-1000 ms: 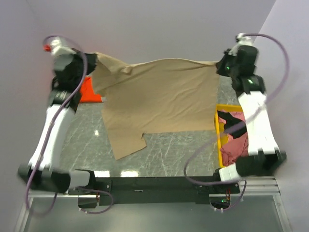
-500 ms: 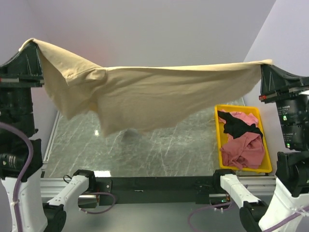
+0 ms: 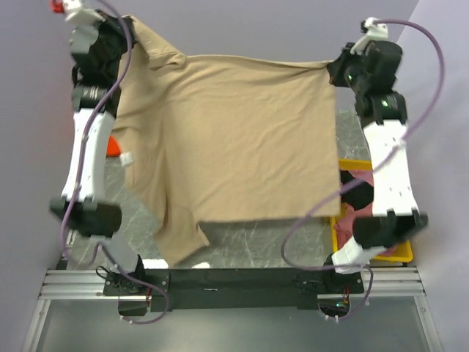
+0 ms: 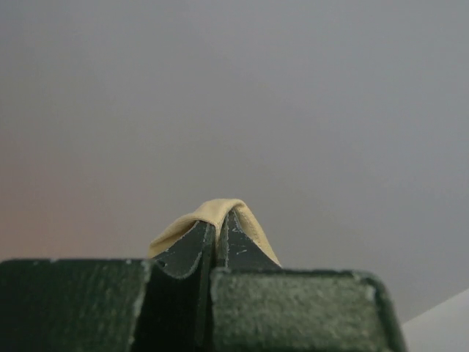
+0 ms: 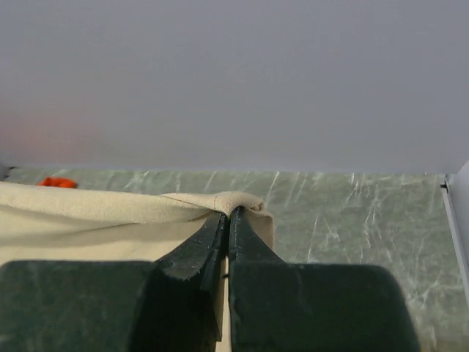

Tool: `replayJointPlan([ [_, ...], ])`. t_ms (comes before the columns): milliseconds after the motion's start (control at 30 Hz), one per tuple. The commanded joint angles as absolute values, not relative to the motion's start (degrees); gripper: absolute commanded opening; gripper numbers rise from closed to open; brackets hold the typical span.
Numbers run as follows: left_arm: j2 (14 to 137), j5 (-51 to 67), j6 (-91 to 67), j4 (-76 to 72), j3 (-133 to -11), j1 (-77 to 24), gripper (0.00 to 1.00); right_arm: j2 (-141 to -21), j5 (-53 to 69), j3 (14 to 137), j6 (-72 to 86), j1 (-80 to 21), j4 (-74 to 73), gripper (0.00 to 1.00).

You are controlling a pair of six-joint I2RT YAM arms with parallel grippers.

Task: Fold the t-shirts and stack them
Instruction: Flatten the tshirt out

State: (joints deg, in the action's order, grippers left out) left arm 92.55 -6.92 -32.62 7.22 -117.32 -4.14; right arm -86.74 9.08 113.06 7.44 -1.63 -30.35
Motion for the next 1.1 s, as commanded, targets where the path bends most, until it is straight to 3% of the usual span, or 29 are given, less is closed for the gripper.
replayJointPlan([
  [0, 101.7, 4.5, -33.7, 6.7, -131.3, -0.2, 0.01, -93.2, 4.0, 124.4, 6.0, -1.5, -26.2, 0.00],
  [67, 108.0, 6.9, -36.8, 8.0, -141.9, 3.1, 0.01, -96.8, 3.3, 134.4, 5.5, -1.5, -28.3, 0.00],
  [167, 108.0, 12.4, -42.8, 2.9, -143.5, 6.5, 0.01, -100.0, 3.7, 139.8, 4.4, -1.4, -27.2, 0.00],
  [233, 105.2, 12.0, -43.6, -2.9, -136.7, 6.9, 0.01, -98.3, 4.3, 136.6, 4.1, -1.1, -24.4, 0.00],
  [400, 99.9, 16.5, -42.3, -1.9, -129.9, 6.9, 0.01, -91.2, 4.5, 123.2, 4.0, -1.0, -22.0, 0.00],
  [500, 93.3, 19.4, -41.6, -3.2, -115.5, 6.9, 0.01, -87.6, 4.0, 112.9, 4.2, -0.7, -21.4, 0.00],
  [633, 80.4, 16.4, -44.0, -9.1, -79.4, 6.7, 0.01, -82.5, 5.4, 92.4, 4.7, -0.8, -16.1, 0.00],
  [733, 71.6, 14.4, -46.7, -8.8, -61.3, 6.2, 0.01, -80.0, 5.0, 80.7, 6.8, -0.8, -15.1, 0.00],
  [933, 59.1, 3.6, -48.0, 4.5, -41.8, -1.0, 0.01, -78.5, 4.8, 64.3, 15.7, -0.8, -15.7, 0.00],
  [1067, 54.2, -3.1, -50.7, 16.3, -39.4, -3.3, 0.01, -76.7, 3.3, 59.9, 18.7, -0.8, -17.7, 0.00],
])
